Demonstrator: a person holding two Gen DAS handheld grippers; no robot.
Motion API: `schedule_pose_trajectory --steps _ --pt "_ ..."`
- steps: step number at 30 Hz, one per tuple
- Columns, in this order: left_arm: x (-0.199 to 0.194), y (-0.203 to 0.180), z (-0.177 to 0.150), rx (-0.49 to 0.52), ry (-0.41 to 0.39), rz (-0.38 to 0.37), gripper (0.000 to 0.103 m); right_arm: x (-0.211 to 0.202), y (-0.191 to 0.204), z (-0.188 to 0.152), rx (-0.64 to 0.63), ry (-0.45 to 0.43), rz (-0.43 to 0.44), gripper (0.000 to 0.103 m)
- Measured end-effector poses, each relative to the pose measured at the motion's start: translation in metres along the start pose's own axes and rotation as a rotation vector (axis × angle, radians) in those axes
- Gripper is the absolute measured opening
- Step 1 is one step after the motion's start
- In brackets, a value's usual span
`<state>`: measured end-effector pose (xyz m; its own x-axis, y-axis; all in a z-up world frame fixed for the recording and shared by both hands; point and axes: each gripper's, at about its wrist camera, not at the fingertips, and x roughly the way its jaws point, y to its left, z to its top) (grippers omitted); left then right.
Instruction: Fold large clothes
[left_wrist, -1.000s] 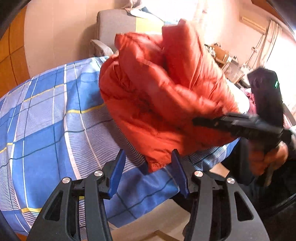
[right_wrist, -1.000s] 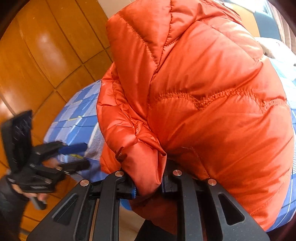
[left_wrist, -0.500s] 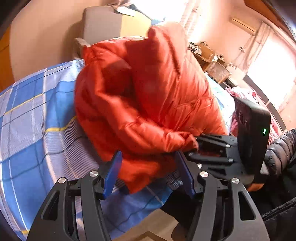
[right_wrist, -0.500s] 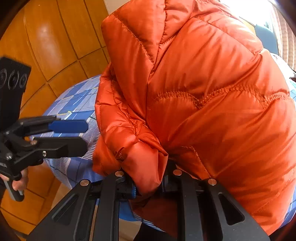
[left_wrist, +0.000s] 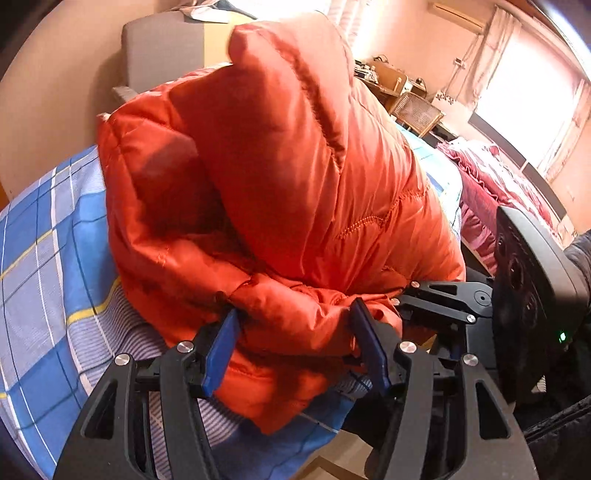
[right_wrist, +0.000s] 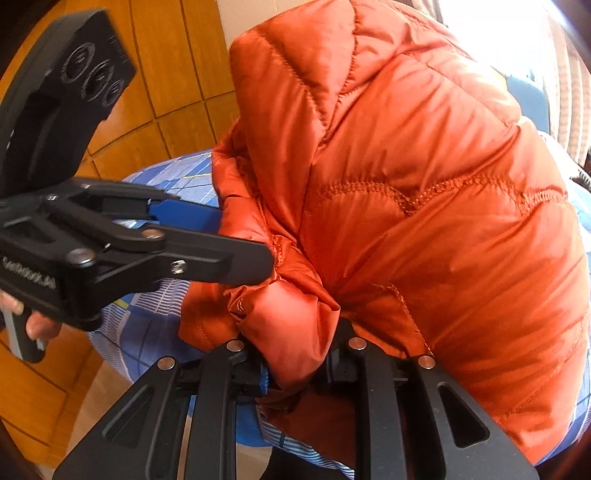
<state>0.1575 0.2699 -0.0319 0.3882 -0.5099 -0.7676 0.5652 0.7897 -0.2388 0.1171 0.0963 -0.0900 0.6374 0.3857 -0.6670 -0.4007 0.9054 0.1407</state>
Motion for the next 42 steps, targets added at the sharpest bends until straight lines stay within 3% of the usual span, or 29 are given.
schedule_pose_trajectory --steps 12,17,22,28,35,42 --pt "0.009 -0.015 0.022 0.079 0.055 0.038 0.066 -0.005 0.028 -0.019 -0.092 -0.019 -0.023 0.021" --pt "0.021 -0.03 0.033 0.155 0.092 0.1 0.064 -0.01 0.034 -0.022 -0.099 -0.015 -0.012 0.021" --pt "0.031 -0.032 0.04 0.179 0.114 0.129 0.056 -0.018 0.04 -0.024 -0.104 0.002 0.013 0.03" --pt "0.039 -0.03 0.037 0.207 0.123 0.144 0.053 -0.029 0.046 -0.021 -0.091 0.052 0.063 0.032" --pt "0.039 -0.017 0.024 0.169 0.096 0.123 0.053 -0.045 0.039 -0.012 -0.052 0.139 0.105 0.032" --pt "0.039 -0.018 0.016 0.197 0.095 0.134 0.053 -0.064 0.021 -0.006 -0.026 0.097 0.053 0.032"
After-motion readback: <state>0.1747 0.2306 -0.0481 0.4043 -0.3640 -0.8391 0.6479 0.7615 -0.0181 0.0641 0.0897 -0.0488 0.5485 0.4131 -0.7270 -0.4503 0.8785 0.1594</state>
